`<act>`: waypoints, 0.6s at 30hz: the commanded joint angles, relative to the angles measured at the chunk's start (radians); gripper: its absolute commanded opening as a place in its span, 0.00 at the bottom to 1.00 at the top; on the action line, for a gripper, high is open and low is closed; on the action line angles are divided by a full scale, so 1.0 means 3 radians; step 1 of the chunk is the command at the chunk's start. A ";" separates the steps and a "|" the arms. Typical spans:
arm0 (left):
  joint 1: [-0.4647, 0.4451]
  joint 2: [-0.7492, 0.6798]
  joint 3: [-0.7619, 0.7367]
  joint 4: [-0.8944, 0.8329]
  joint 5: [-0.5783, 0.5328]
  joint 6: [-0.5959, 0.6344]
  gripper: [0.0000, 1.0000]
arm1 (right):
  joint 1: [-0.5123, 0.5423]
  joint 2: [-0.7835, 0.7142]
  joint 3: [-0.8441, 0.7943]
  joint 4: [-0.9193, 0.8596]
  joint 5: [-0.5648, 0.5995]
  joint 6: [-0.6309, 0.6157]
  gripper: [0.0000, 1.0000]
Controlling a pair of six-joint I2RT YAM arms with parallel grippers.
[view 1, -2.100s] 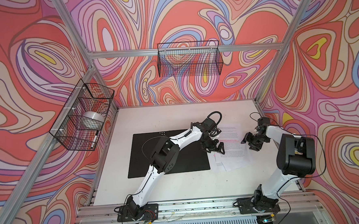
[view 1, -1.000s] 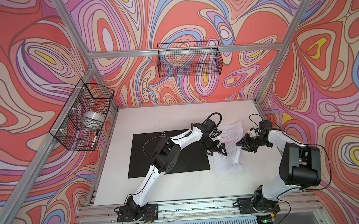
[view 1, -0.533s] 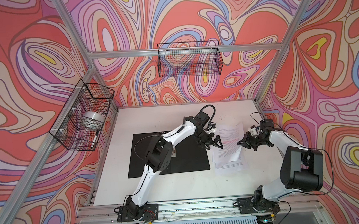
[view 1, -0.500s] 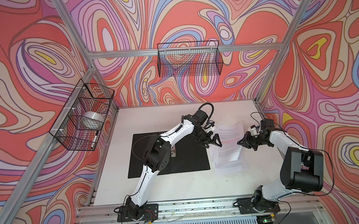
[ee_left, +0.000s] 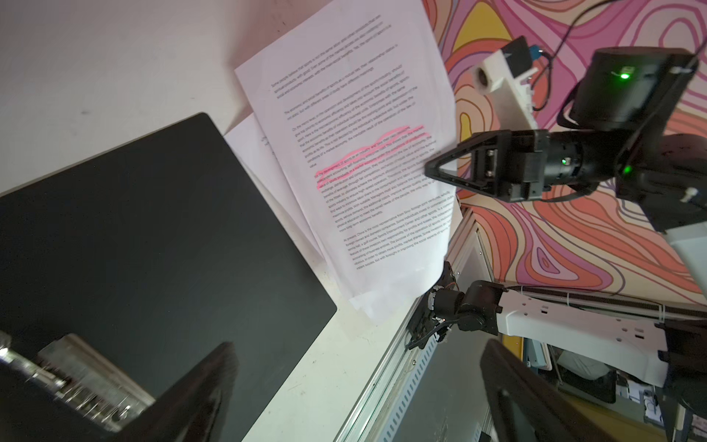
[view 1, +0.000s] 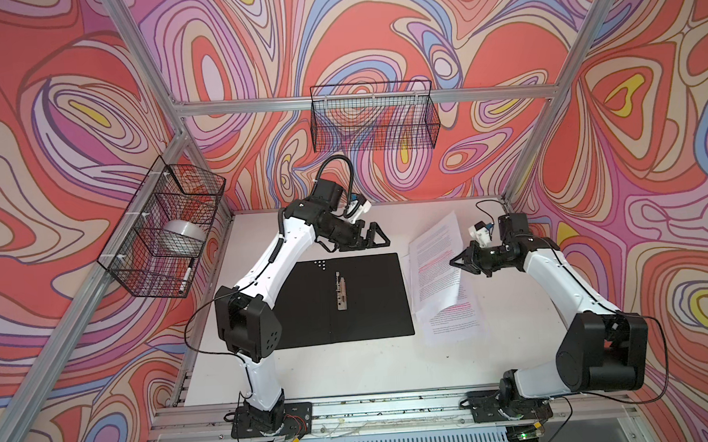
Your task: Put the files into the folder
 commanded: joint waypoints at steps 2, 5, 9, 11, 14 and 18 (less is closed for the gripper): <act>0.0297 -0.0153 -0.0232 -0.0077 -0.0032 0.0138 1.00 | 0.0287 -0.0103 0.0261 0.0005 0.0013 0.0182 0.00; 0.0485 -0.0261 -0.0370 -0.0056 0.0022 0.0143 1.00 | 0.0478 -0.0104 0.0333 0.0160 -0.0067 0.0329 0.00; 0.0666 -0.0364 -0.0528 -0.0051 0.0035 0.0194 1.00 | 0.0706 -0.0099 0.0400 0.0373 -0.0182 0.0522 0.00; 0.0734 -0.0403 -0.0620 -0.0036 0.0047 0.0219 1.00 | 0.0809 -0.0134 0.0471 0.0428 -0.0165 0.0577 0.00; 0.0782 -0.0420 -0.0688 -0.0051 0.0045 0.0276 1.00 | 0.0871 -0.0206 0.0548 0.0517 -0.0152 0.0691 0.00; 0.0828 -0.0435 -0.0742 -0.0016 0.0054 0.0274 1.00 | 0.0902 -0.0257 0.0616 0.0541 -0.0143 0.0749 0.00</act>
